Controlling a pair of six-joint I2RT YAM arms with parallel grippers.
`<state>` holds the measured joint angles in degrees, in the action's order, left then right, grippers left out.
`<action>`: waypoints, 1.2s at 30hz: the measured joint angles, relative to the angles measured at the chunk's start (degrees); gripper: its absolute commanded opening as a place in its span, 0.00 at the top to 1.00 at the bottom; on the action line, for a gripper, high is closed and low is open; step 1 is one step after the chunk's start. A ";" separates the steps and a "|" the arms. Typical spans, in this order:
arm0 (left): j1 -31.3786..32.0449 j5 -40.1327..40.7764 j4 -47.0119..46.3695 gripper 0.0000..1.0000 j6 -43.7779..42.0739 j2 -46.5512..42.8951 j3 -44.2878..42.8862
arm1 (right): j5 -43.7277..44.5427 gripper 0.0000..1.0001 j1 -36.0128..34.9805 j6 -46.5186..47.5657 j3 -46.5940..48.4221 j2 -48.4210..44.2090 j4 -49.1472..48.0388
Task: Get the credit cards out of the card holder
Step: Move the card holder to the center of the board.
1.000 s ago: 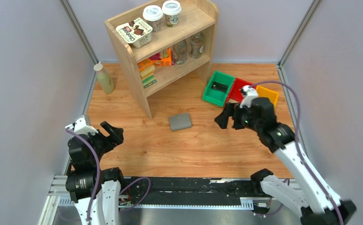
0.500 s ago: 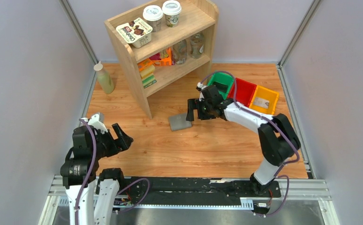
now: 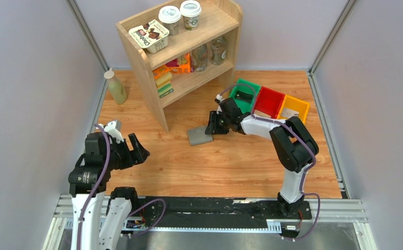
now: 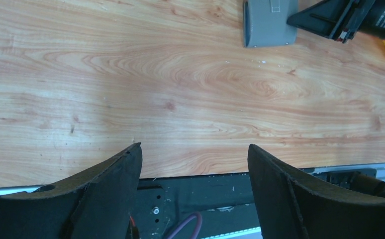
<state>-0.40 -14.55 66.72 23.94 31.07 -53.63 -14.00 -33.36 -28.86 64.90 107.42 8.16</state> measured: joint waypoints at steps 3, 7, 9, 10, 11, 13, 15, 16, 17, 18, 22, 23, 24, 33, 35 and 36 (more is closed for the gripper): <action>0.00 -0.28 -1.03 0.15 1.25 0.46 1.57 | -1.92 0.74 0.02 -1.07 -2.84 -0.13 -2.84; 0.46 -0.79 -2.91 0.15 3.45 1.97 4.94 | -4.68 0.96 0.24 -2.40 -6.95 -1.81 -7.48; 1.64 -0.74 -4.13 0.16 4.57 2.80 6.84 | -5.90 1.00 0.48 -3.32 -9.42 -3.06 -9.90; 2.40 -0.76 -4.83 0.19 5.22 3.10 7.87 | -6.56 1.00 0.57 -4.22 -11.08 -3.82 -11.63; 3.32 -0.68 -5.64 0.23 6.08 3.32 9.03 | -6.86 1.00 0.63 -4.81 -12.48 -4.57 -12.74; 5.62 -0.33 -7.39 0.24 8.13 3.61 11.19 | -7.34 1.00 0.66 -6.93 -17.14 -7.06 -16.28; 9.53 0.44 -10.10 0.24 10.88 3.85 13.90 | -7.48 1.00 0.66 -9.29 -22.62 -10.47 -19.12; 11.17 0.76 -11.28 0.23 12.11 4.04 14.99 | -7.34 1.00 0.61 -10.58 -25.38 -12.44 -20.33; 13.40 1.42 -13.09 0.23 13.62 4.35 16.41 | -6.99 1.00 0.48 -11.96 -28.33 -14.73 -21.27; 15.65 1.97 -14.78 0.22 15.17 4.96 17.73 | -6.58 0.97 0.28 -13.22 -31.15 -17.14 -21.92; 23.91 5.16 -20.79 0.22 20.52 8.61 21.40 | -4.09 0.66 -2.45 -17.51 -38.88 -25.22 -22.29; 26.12 6.34 -22.29 0.22 21.81 9.97 21.84 | -3.54 0.59 -3.61 -18.12 -40.00 -26.86 -21.68; 28.17 7.23 -23.89 0.22 22.91 11.39 22.10 | -3.15 0.55 -4.52 -18.69 -40.59 -28.17 -20.72; 40.00 12.33 -34.67 0.25 27.23 26.25 20.87 | -1.20 0.40 -1.62 -7.89 -35.08 -40.70 -0.50; 40.96 12.50 -36.15 0.25 27.43 28.65 20.39 | -2.78 0.41 1.05 -3.85 -31.04 -39.01 2.43; 41.38 12.50 -37.00 0.26 27.50 29.88 20.13 | -3.89 0.41 2.19 -1.73 -28.68 -37.29 3.52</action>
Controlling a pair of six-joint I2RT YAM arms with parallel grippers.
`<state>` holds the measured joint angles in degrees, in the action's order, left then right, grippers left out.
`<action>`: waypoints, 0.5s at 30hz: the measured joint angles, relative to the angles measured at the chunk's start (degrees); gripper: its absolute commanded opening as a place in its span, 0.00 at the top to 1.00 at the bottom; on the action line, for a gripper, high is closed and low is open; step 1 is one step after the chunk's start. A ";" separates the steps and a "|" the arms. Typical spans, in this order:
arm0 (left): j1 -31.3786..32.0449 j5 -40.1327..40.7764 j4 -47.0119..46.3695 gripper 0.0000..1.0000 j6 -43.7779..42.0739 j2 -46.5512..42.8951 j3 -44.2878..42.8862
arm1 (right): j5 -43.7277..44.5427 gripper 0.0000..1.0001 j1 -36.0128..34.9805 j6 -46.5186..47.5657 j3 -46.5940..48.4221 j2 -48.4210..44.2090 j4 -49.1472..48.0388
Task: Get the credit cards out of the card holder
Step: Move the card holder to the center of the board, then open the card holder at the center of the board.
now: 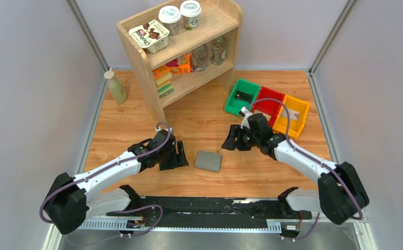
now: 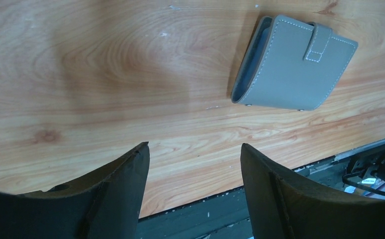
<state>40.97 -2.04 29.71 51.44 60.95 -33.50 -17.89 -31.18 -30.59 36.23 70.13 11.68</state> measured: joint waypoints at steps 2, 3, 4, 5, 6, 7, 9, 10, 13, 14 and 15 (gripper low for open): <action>0.59 0.00 -1.25 0.26 0.17 2.03 -0.52 | -2.23 0.41 1.49 3.72 4.07 4.22 1.29; 0.87 -0.07 -1.86 0.26 0.20 3.19 -0.98 | -3.54 0.42 1.77 5.31 5.64 6.47 1.68; 1.03 -0.09 -2.27 0.26 0.22 3.96 -1.27 | -4.70 0.42 1.81 6.51 6.67 8.28 1.95; 1.11 -0.20 -2.60 0.26 0.26 4.79 -1.73 | -6.45 0.42 1.79 7.93 7.74 10.60 2.38; 1.20 -0.24 -2.93 0.26 0.28 5.33 -2.03 | -8.15 0.42 1.79 9.18 8.46 12.94 2.62; 1.27 -0.26 -2.99 0.26 0.28 5.64 -2.25 | -9.16 0.42 1.75 9.94 8.76 14.47 2.71; 1.33 -0.28 -3.15 0.26 0.31 5.92 -2.58 | -11.34 0.43 1.73 11.43 9.22 17.44 3.19; 1.33 -0.31 -3.26 0.26 0.31 5.92 -2.67 | -12.79 0.44 1.73 12.15 9.27 18.99 3.37; 1.33 -0.24 -3.32 0.26 0.31 5.79 -2.67 | -15.96 0.51 1.73 13.20 9.27 21.57 3.54; 1.33 -0.22 -3.32 0.26 0.31 5.55 -2.67 | -17.00 0.52 1.73 13.49 9.27 22.12 3.48; 1.33 -0.20 -3.32 0.26 0.31 5.22 -2.67 | -18.03 0.53 1.73 13.68 9.27 22.51 3.32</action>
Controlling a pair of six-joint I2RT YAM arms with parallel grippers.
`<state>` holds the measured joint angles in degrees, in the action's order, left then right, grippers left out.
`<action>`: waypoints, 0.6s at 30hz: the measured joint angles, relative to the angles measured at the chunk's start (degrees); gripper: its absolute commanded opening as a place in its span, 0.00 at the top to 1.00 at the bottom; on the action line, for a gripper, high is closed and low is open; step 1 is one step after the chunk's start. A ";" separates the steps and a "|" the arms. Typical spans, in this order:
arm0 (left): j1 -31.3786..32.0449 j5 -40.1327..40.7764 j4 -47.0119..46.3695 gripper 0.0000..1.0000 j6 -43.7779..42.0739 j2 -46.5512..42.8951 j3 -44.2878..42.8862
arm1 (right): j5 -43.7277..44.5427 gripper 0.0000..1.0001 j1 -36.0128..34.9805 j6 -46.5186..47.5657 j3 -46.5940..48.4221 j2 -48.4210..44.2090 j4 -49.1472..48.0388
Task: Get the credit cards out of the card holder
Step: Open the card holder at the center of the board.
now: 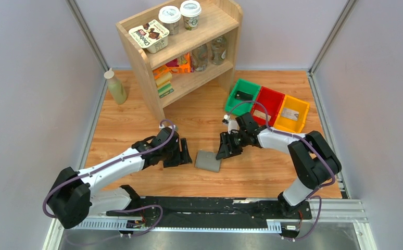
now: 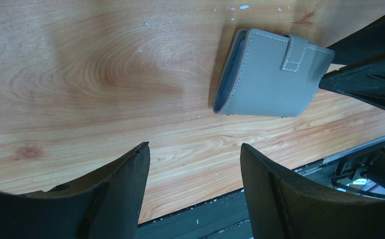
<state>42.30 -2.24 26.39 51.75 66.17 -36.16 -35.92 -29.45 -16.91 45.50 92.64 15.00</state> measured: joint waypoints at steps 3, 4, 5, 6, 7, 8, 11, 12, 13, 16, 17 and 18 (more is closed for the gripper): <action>0.00 0.17 0.00 0.26 0.00 -0.98 0.00 | -2.19 0.58 0.00 0.35 0.00 0.55 -0.85; 0.00 0.20 0.00 0.26 0.00 -1.20 0.00 | -2.84 0.59 0.00 0.46 0.00 0.81 -1.46; 0.00 0.24 0.00 0.26 0.00 -1.44 0.00 | -3.39 0.62 0.00 0.50 0.00 1.11 -1.97; 0.00 0.26 0.00 0.26 0.00 -1.55 0.00 | -3.82 0.64 0.00 0.50 0.00 1.53 -2.45; 0.00 0.33 0.02 0.26 0.00 -1.68 0.00 | -4.20 0.66 0.00 0.52 0.00 1.92 -2.84; 0.00 0.42 0.07 0.26 0.00 -1.81 0.00 | -4.39 0.71 0.00 0.52 0.00 2.29 -3.13; 0.00 0.83 0.39 0.26 -0.02 -2.36 0.00 | -4.79 0.88 0.00 0.61 0.00 3.26 -3.89; 0.00 0.96 0.61 0.26 -0.02 -2.58 0.00 | -4.90 0.95 0.00 0.59 0.00 3.37 -4.00; 0.00 1.07 0.87 0.26 -0.02 -2.86 0.00 | -4.98 1.00 0.00 0.52 0.00 3.39 -4.13; 0.00 1.29 1.49 0.26 -0.04 -3.78 0.00 | -4.85 1.00 0.00 0.48 0.11 3.08 -4.02; 0.00 1.51 1.70 0.26 -0.07 -4.26 0.00 | -4.55 1.00 0.00 0.52 0.11 2.69 -3.74; 0.02 1.92 1.95 0.25 -0.13 -4.74 0.00 | -3.67 1.00 0.00 0.63 0.11 1.86 -3.17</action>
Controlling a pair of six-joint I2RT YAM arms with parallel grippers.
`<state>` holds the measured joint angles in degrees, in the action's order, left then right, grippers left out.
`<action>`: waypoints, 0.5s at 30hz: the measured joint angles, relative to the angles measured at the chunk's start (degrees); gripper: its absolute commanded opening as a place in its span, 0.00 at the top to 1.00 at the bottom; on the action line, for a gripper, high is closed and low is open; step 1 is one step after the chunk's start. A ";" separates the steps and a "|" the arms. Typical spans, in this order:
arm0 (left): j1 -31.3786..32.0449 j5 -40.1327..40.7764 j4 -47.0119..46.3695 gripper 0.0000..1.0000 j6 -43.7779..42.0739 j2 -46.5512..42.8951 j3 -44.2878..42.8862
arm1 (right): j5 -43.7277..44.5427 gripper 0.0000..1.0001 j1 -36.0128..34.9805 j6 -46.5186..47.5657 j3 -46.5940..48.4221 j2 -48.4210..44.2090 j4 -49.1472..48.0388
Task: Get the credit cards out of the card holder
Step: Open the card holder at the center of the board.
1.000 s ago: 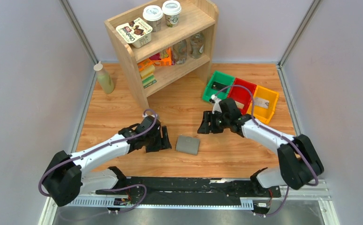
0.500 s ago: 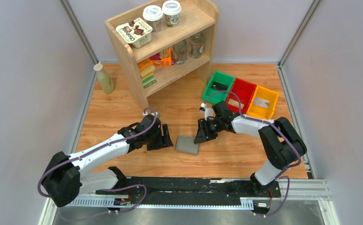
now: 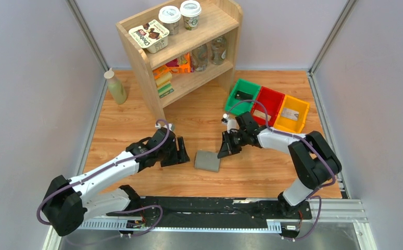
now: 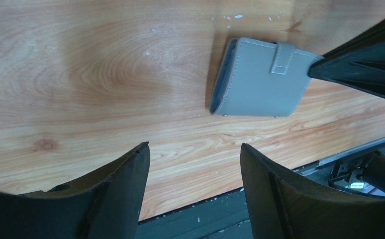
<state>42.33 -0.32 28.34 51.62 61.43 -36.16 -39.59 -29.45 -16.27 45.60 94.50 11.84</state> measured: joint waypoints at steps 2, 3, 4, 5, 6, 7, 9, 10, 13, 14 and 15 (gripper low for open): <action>0.02 1.18 0.74 0.22 -0.28 -1.18 -0.07 | 2.58 1.00 -0.09 0.35 0.00 -2.78 1.81; 0.02 1.84 1.22 0.21 -0.50 -1.75 -0.20 | 4.94 1.00 -0.17 0.76 0.00 -5.20 3.06; 0.02 2.36 1.77 0.19 -0.66 -2.12 -0.46 | 6.64 1.00 -0.22 1.03 0.00 -7.08 3.85; 0.02 3.15 2.71 0.18 -0.87 -2.58 -1.05 | 9.46 1.00 -0.48 1.42 0.02 -9.64 4.79; 0.02 3.72 3.17 0.17 -1.09 -2.97 -1.51 | 12.41 1.00 -0.92 1.81 0.04 -12.04 5.64; 0.02 4.37 3.98 0.16 -1.33 -3.45 -2.27 | 15.47 1.00 -1.44 2.32 0.09 -14.34 6.47; 0.02 5.55 4.94 0.14 -1.88 -4.33 -3.82 | 23.71 1.00 -3.65 3.50 0.31 -19.10 7.96; 0.02 6.16 5.44 0.13 -2.29 -4.79 -4.70 | 29.44 1.00 -5.90 4.26 0.48 -21.18 8.63; 0.02 8.04 7.08 0.12 -3.82 -6.16 -6.93 | 42.42 1.00 -13.46 5.97 0.55 -23.71 9.27; 0.02 8.74 7.69 0.12 -4.35 -6.62 -7.58 | 47.25 1.00 -16.50 6.51 0.55 -23.67 9.49; 0.02 9.64 8.33 0.12 -4.76 -7.13 -8.17 | 51.76 1.00 -19.34 6.78 0.55 -23.21 9.84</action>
<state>42.35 9.32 36.67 46.85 54.30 -44.34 12.16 -48.80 -9.50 46.15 71.29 21.67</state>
